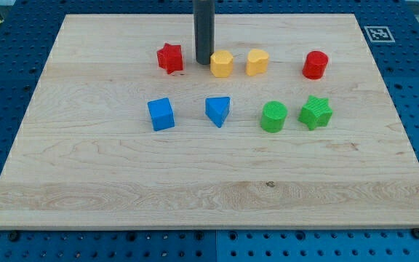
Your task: Align the red star heart and red circle horizontally with the hexagon
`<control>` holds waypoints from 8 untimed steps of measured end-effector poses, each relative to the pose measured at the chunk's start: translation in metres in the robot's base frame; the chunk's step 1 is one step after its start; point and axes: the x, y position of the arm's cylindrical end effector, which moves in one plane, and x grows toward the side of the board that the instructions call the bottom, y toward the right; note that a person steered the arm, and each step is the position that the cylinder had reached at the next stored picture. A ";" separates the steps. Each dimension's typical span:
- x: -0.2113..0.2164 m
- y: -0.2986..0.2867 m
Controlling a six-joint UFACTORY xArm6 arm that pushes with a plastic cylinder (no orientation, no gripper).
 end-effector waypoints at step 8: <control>-0.042 -0.088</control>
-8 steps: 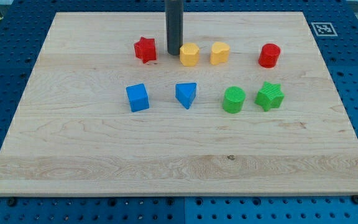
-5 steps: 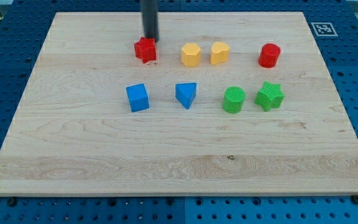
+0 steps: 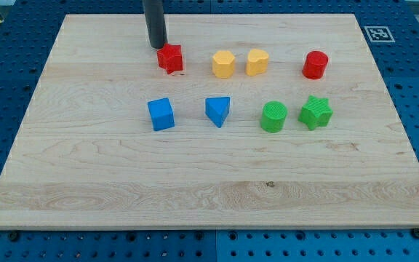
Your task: Align the red star heart and red circle horizontally with the hexagon
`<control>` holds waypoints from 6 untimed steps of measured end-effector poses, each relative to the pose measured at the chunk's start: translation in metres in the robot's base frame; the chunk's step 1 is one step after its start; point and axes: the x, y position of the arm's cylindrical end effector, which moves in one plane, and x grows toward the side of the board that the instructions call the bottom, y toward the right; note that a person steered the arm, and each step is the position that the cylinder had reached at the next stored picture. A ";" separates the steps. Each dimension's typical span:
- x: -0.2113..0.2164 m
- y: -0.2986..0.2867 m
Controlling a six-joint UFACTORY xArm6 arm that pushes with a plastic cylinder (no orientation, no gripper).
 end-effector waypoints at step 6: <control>0.013 0.166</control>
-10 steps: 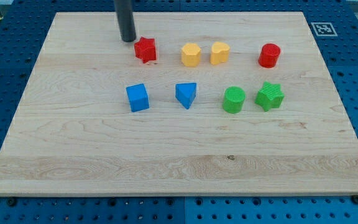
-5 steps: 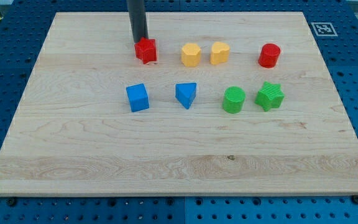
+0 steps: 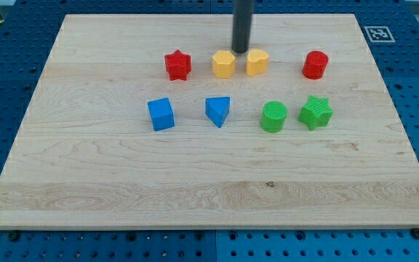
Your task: Align the red star heart and red circle horizontally with the hexagon
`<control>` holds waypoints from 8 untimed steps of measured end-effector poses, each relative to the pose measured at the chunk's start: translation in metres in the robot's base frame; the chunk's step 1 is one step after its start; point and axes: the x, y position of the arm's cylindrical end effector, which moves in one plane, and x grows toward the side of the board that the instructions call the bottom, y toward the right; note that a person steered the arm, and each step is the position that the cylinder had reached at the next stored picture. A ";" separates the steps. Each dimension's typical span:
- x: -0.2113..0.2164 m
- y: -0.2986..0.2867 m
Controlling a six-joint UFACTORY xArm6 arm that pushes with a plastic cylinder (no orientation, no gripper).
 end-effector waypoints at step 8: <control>0.025 0.245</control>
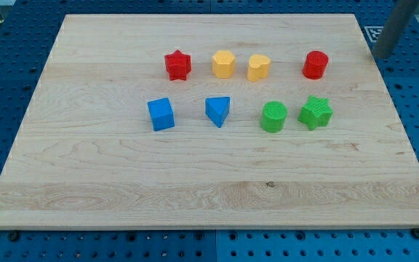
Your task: Align the red star heart and red circle horizontally with the hexagon
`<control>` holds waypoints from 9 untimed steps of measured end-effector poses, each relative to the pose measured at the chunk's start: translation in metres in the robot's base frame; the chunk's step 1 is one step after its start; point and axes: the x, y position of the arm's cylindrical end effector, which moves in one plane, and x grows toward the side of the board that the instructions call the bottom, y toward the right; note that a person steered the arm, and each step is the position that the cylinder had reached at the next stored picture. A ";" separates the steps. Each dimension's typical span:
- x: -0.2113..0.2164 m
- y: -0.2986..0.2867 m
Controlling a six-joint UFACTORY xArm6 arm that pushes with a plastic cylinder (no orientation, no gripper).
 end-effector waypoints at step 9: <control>0.040 -0.111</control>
